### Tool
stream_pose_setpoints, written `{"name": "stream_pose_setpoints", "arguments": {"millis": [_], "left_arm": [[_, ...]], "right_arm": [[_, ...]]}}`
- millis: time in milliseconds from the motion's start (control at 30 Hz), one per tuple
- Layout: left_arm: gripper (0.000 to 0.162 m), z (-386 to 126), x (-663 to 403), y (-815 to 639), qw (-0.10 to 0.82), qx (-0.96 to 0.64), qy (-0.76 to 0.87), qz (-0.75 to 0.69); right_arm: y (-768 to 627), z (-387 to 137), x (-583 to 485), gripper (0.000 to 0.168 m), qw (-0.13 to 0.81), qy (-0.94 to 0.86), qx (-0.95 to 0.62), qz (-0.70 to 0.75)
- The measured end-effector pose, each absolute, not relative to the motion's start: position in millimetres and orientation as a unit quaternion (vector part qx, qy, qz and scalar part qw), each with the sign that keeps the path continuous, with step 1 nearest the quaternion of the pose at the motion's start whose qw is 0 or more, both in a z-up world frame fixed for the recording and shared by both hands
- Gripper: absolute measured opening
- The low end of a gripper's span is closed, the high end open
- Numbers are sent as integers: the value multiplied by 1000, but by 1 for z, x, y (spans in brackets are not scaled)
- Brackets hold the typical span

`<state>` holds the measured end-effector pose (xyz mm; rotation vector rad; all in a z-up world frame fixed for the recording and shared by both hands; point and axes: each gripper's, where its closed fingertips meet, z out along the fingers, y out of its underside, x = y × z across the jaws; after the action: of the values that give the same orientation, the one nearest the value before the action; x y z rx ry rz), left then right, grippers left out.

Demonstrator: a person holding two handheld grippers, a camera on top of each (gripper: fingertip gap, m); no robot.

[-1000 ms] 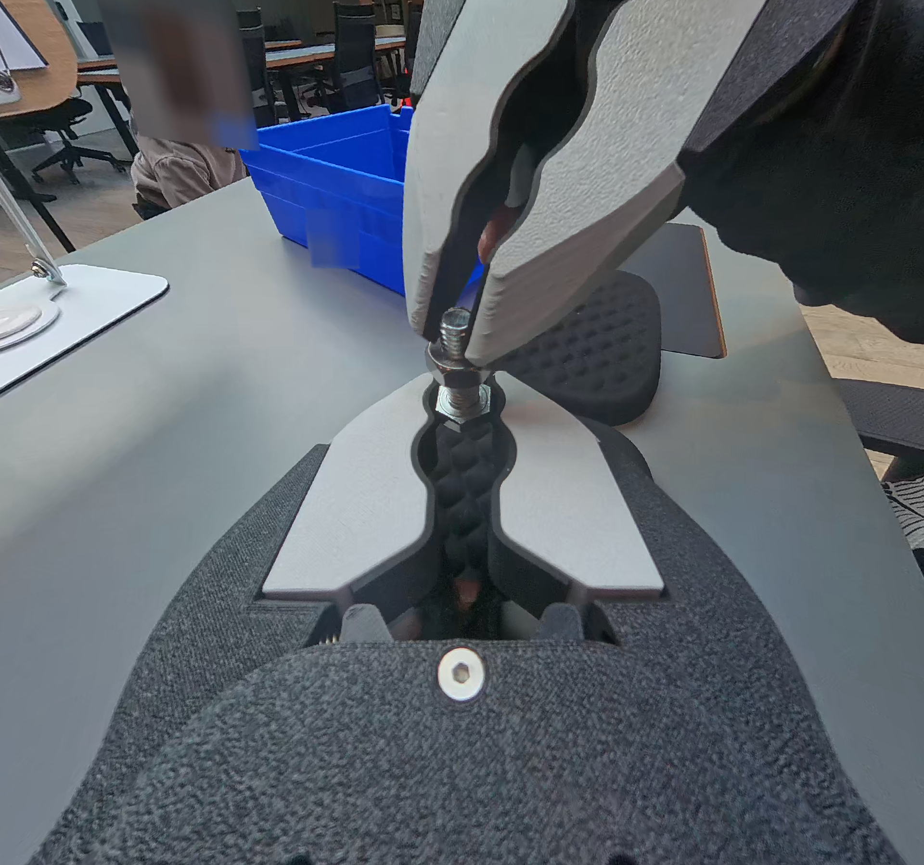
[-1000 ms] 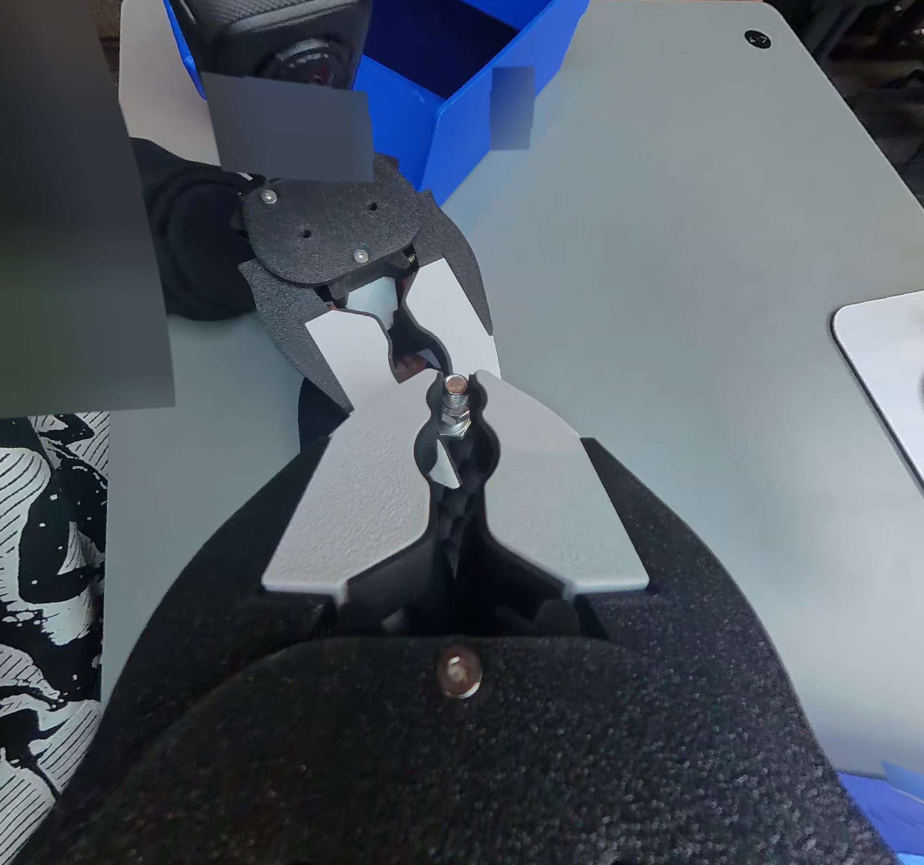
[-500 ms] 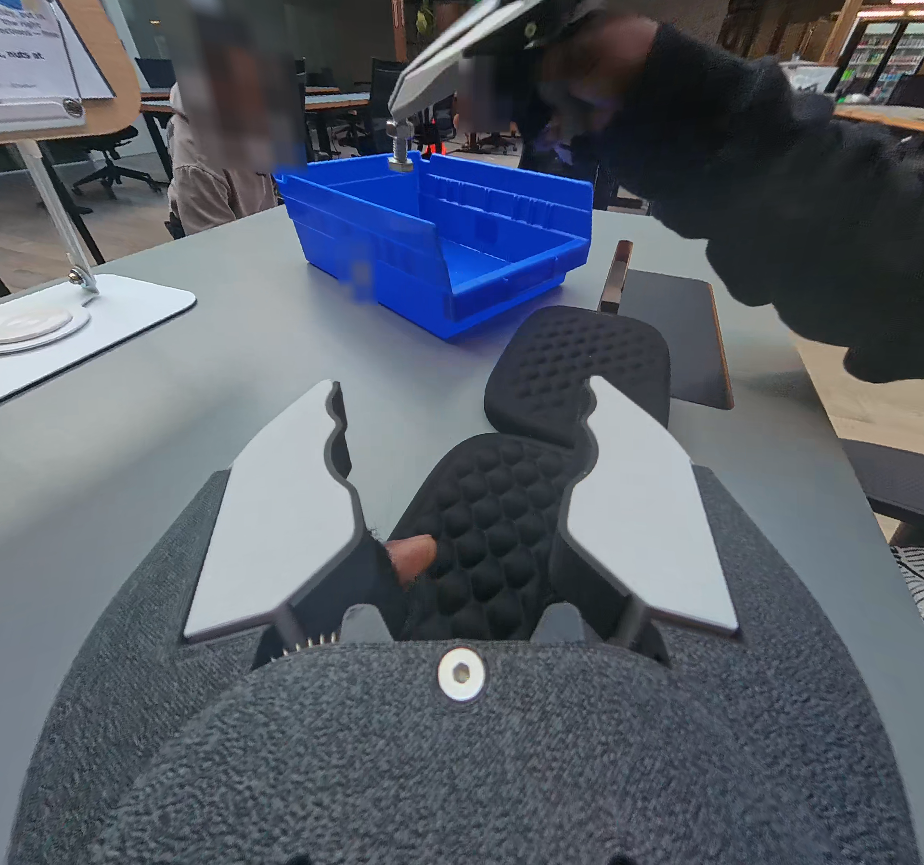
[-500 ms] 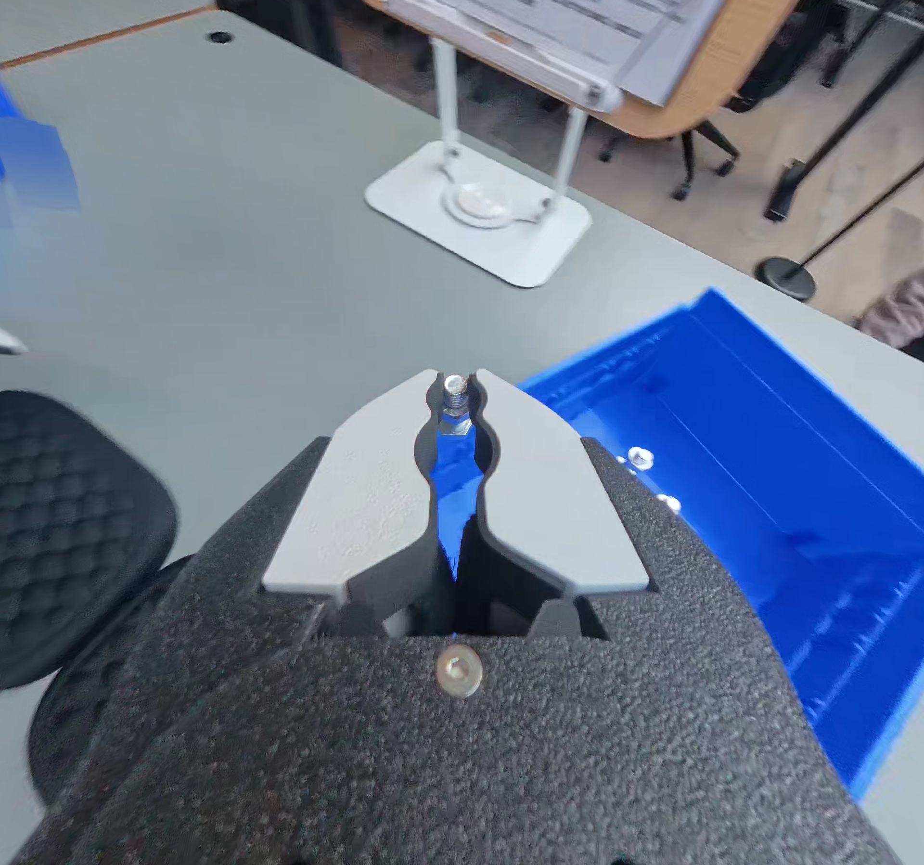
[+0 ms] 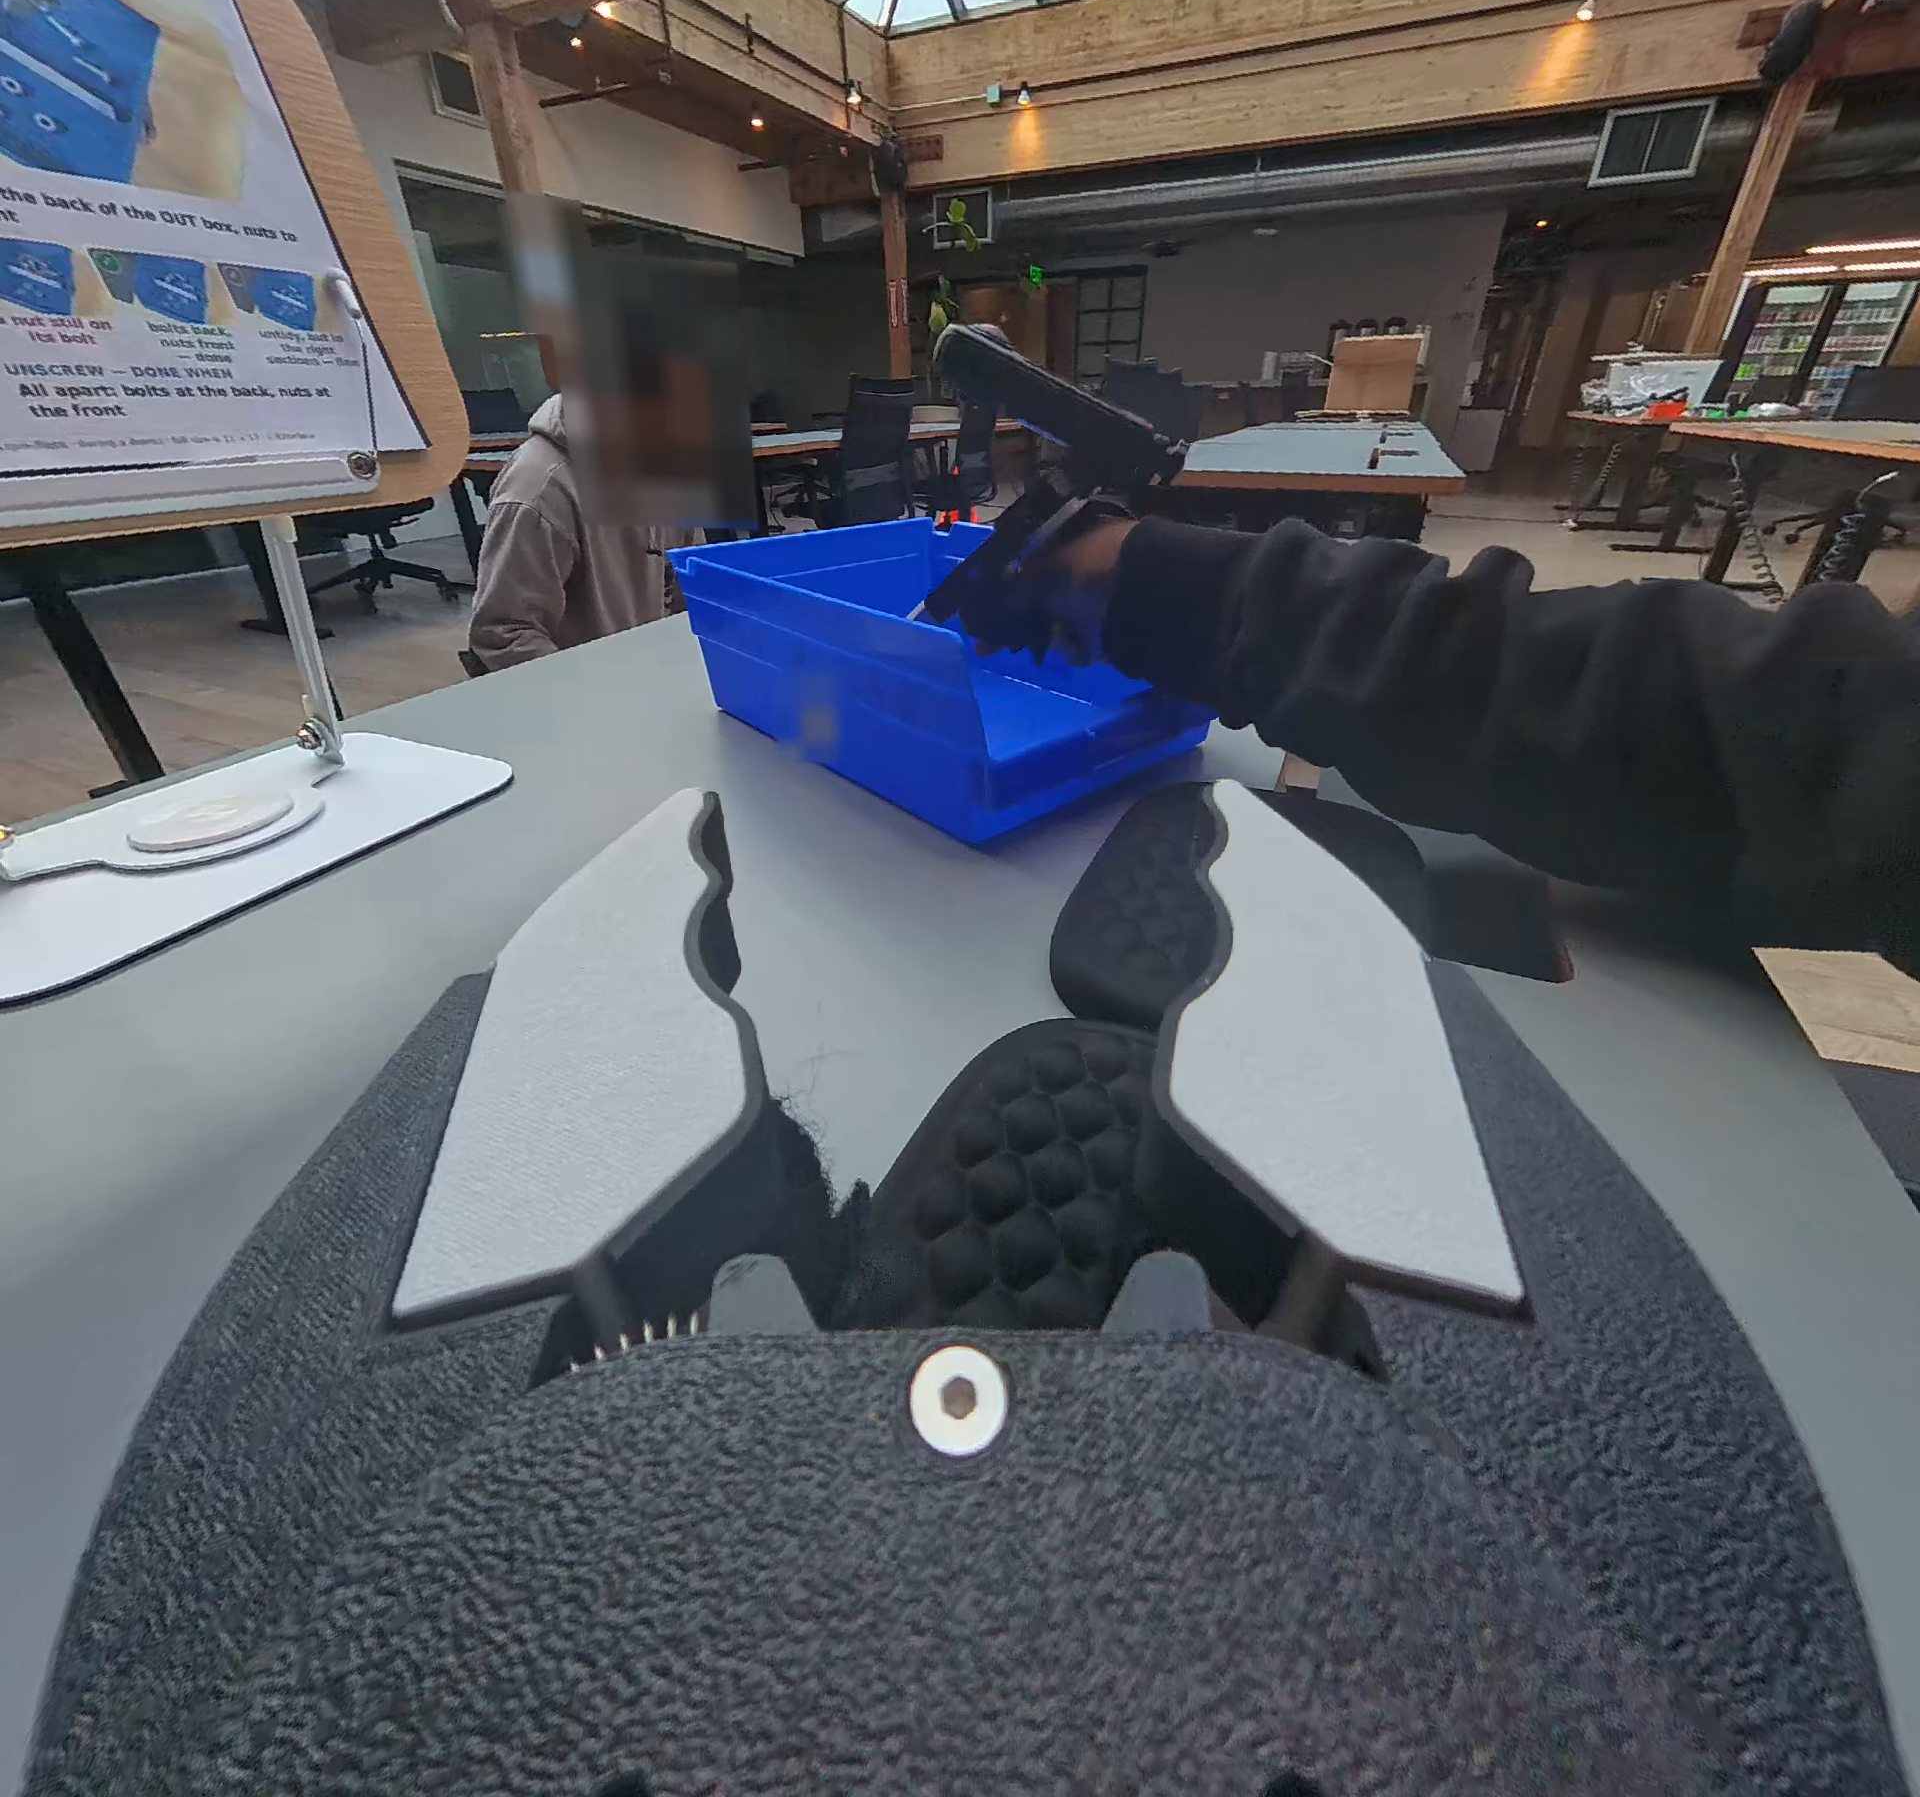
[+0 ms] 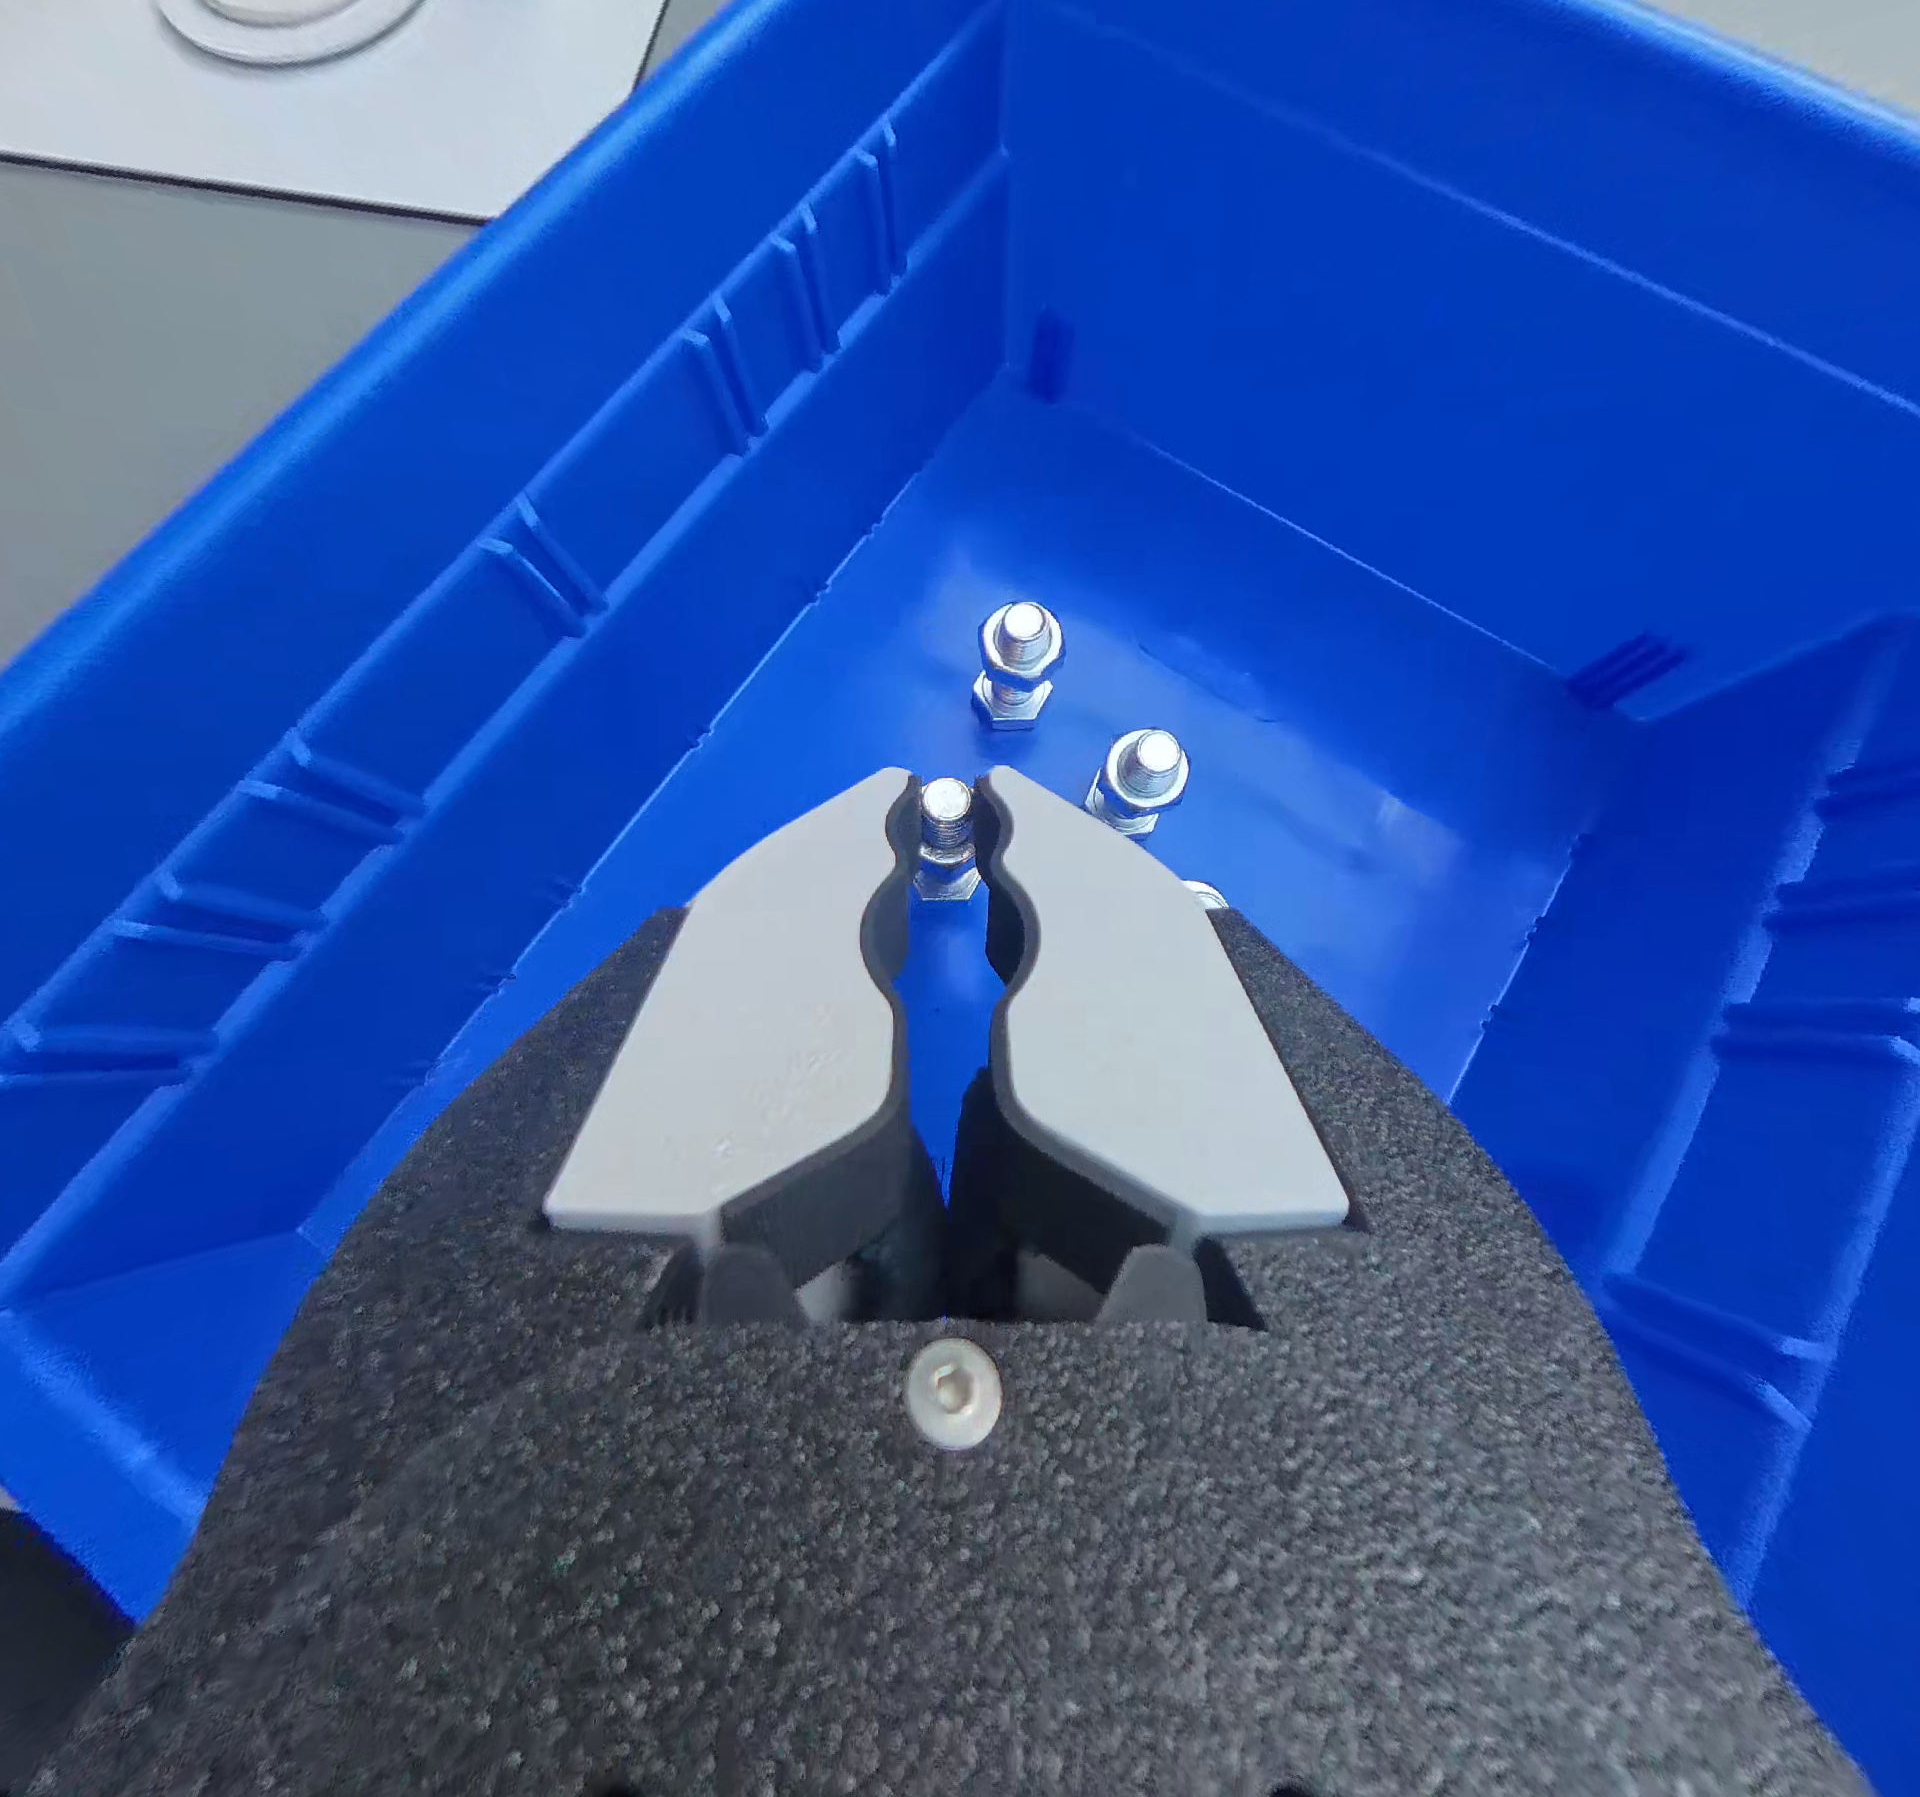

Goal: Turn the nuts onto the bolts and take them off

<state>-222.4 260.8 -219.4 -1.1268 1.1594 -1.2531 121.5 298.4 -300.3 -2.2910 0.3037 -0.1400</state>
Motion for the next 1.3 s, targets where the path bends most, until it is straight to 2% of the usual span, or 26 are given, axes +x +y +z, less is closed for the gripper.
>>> {"name": "stream_pose_setpoints", "arguments": {"millis": [167, 267, 400, 467, 600, 767, 967, 1067, 1300], "left_arm": [[80, -226, -221, 259, 515, -474, 506, -504], [77, -230, -223, 259, 512, -478, 529, -479], [81, -216, -235, 254, 498, -491, 546, -462], [82, -204, -251, 251, 492, -499, 556, -447], [83, -185, -303, 261, 496, -537, 564, -384], [84, -185, -393, 289, 498, -600, 588, -213], [81, -240, -473, 308, 367, -681, 633, -36], [81, -271, -489, 313, 305, -689, 657, 26], [67, -318, -495, 336, 216, -703, 672, 85]], "right_arm": [[298, -310, 121, 10, 386, 120, -913, -48], [299, -294, 120, 26, 412, 116, -903, -45], [294, -234, 90, 46, 512, 39, -858, -20], [281, -209, 61, 62, 545, -35, -838, -5], [242, -210, 10, 78, 497, -211, -841, -22], [200, -253, -5, 68, 347, -346, -868, -81], [193, -291, 7, 68, 235, -350, -903, -77], [191, -303, 11, 65, 198, -353, -912, -70], [186, -324, 13, 54, 138, -355, -923, -49]]}}
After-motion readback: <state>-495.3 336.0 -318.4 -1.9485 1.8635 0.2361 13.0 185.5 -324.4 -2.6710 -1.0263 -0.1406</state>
